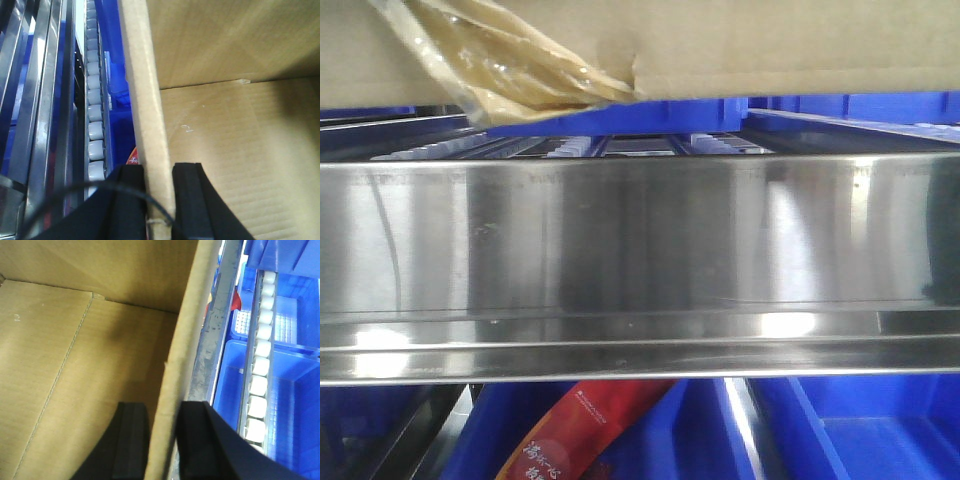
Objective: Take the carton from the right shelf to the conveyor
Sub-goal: 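Lift the carton with both grippers and pull it off the shelf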
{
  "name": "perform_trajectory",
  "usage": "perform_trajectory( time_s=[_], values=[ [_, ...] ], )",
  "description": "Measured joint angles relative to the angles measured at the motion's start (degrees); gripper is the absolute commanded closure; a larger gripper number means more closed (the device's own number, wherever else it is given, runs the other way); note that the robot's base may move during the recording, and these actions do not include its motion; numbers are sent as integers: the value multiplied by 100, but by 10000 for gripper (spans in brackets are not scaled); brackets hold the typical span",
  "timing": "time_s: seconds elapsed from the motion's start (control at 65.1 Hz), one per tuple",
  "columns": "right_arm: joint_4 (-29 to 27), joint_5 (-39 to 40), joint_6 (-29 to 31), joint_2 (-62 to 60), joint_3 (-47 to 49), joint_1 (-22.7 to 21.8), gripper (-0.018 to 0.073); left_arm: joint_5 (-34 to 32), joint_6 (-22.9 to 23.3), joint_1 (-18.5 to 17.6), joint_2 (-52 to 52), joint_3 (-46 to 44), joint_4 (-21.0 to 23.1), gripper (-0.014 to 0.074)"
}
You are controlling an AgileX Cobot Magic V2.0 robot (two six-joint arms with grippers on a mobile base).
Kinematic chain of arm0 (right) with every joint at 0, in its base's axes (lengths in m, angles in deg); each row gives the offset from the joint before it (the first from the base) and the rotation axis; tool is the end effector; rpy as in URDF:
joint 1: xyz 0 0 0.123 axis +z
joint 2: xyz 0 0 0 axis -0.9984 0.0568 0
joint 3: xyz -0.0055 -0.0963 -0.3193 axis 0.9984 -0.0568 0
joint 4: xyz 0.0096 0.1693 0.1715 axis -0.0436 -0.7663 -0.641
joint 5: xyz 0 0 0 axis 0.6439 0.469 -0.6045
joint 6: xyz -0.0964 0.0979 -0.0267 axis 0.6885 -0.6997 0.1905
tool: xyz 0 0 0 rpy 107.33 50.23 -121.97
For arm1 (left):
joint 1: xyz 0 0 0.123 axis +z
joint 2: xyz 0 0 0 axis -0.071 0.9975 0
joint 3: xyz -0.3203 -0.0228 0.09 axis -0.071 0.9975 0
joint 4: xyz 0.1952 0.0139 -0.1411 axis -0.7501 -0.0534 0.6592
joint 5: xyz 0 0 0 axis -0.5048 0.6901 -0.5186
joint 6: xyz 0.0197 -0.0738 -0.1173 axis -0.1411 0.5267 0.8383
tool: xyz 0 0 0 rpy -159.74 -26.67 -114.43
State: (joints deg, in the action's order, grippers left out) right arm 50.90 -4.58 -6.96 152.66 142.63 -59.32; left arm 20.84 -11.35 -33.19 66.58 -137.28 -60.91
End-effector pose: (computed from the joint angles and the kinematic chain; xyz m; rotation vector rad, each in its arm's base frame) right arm 0.2115 0.1126 0.4963 -0.4071 2.2938 0.3318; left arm 0.2405 -0.0887 0.5024 0.0234 2.2627 -0.1311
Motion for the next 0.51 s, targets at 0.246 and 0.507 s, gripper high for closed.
perform_trajectory(
  time_s=[0.246,0.507],
  values=[
    [0,0,0,0,0,0,617,0,0,0,0,0,0,615],
    [0,0,0,0,-3,0,617,0,0,0,0,-10,0,615]
  ],
)
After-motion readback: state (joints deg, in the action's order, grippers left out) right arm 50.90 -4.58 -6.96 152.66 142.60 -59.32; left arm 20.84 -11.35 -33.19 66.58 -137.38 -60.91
